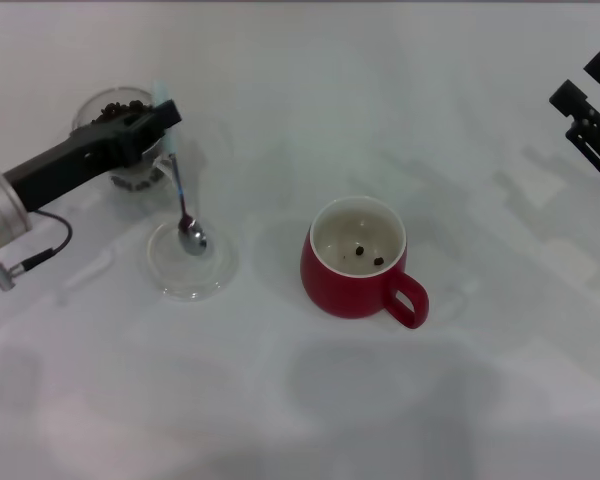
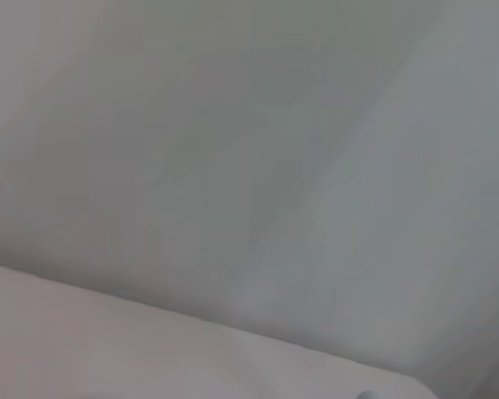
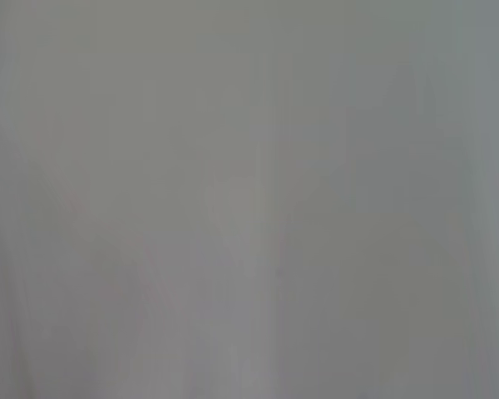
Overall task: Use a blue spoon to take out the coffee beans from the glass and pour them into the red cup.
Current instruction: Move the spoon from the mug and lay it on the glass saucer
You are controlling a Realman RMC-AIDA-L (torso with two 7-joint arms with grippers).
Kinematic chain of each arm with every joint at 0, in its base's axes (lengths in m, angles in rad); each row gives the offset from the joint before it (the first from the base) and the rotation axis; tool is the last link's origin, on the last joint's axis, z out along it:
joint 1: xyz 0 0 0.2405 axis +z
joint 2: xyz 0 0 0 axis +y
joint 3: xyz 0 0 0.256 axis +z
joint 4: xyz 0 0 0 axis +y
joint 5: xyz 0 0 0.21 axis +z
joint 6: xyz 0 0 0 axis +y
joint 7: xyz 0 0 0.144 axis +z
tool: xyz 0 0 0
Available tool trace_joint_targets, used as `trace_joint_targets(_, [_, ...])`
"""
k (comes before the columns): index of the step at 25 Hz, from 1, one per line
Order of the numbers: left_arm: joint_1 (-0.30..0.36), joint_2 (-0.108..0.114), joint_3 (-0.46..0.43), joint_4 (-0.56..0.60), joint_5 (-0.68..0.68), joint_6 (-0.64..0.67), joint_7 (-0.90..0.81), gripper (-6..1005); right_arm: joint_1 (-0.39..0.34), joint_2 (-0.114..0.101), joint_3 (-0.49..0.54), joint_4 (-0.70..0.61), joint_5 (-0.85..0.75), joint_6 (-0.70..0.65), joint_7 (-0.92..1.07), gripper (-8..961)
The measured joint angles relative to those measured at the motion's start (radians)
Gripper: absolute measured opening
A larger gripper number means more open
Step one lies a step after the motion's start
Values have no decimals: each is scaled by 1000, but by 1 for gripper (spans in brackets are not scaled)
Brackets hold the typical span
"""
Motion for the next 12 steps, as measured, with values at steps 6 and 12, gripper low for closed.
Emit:
trace_joint_targets(6, [22, -1, 3, -4, 4, -19, 0, 184, -2, 2, 0, 0, 1, -1, 5, 545])
trace_joint_targets(12, [45, -9, 6, 15, 11, -61, 0, 196, -2, 6, 0, 0, 1, -2, 6, 546])
